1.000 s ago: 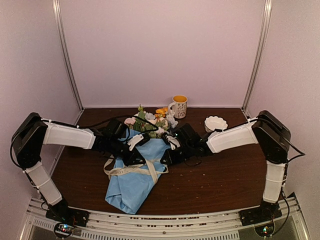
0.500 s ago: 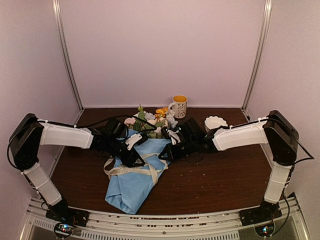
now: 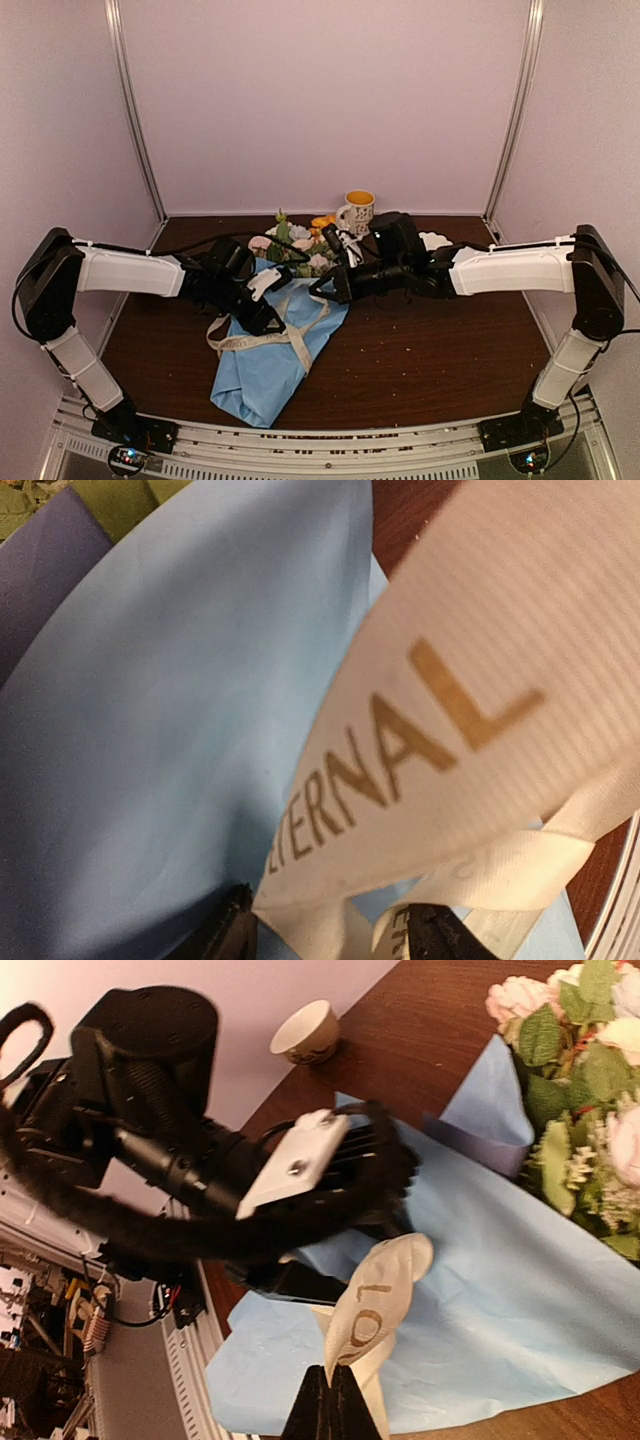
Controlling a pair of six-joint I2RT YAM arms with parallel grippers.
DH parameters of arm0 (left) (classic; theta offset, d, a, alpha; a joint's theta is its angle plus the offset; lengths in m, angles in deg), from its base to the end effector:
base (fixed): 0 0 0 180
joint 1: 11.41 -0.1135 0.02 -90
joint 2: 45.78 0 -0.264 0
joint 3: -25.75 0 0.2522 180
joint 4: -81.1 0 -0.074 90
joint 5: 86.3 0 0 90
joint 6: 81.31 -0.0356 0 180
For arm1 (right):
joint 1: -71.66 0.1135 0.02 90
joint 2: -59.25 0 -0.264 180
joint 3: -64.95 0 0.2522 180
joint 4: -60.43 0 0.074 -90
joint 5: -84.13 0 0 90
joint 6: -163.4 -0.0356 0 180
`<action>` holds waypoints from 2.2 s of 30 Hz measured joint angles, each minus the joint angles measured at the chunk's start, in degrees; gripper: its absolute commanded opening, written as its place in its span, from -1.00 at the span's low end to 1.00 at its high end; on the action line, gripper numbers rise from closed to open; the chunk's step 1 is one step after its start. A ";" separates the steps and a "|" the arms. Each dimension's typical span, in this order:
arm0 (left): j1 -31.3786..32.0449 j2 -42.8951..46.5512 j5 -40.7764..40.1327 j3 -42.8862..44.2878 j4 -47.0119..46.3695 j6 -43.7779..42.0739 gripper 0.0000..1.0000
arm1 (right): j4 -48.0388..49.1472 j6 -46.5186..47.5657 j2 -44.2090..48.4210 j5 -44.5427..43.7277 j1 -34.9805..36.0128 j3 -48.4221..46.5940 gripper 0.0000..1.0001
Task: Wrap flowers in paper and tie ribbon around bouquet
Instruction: Cross the ribbon over the folded bouquet.
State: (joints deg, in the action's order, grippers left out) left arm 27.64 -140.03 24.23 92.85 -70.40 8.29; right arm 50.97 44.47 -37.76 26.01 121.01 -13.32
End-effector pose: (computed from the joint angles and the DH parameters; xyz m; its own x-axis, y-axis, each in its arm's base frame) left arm 0.2442 -0.2142 0.1731 -0.6360 0.5243 -0.5663 0.7481 0.5990 -0.2856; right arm 0.2352 0.3028 0.2452 -0.7278 -0.2170 -0.6506 -0.6803 0.3485 0.6448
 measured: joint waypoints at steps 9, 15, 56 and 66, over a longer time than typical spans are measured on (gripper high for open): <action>-0.02 -0.02 -0.96 -0.11 0.02 0.92 0.09 | 1.09 3.98 0.02 11.89 5.92 0.50 -1.00; -0.98 -0.02 -1.53 -0.11 -0.04 1.75 -0.02 | -9.18 12.17 -3.17 13.66 8.96 -2.64 -1.00; 4.02 3.19 0.74 1.46 12.52 0.68 -0.90 | 7.76 -3.02 -1.64 3.76 -1.86 7.37 -1.00; 4.46 5.03 -1.66 2.71 13.66 0.04 -1.00 | 6.45 -2.80 -1.97 2.29 -2.14 7.37 -1.00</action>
State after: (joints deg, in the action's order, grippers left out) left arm 32.10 -135.01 22.57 95.56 -56.73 8.33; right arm 57.42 41.67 -39.73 28.30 118.86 -5.96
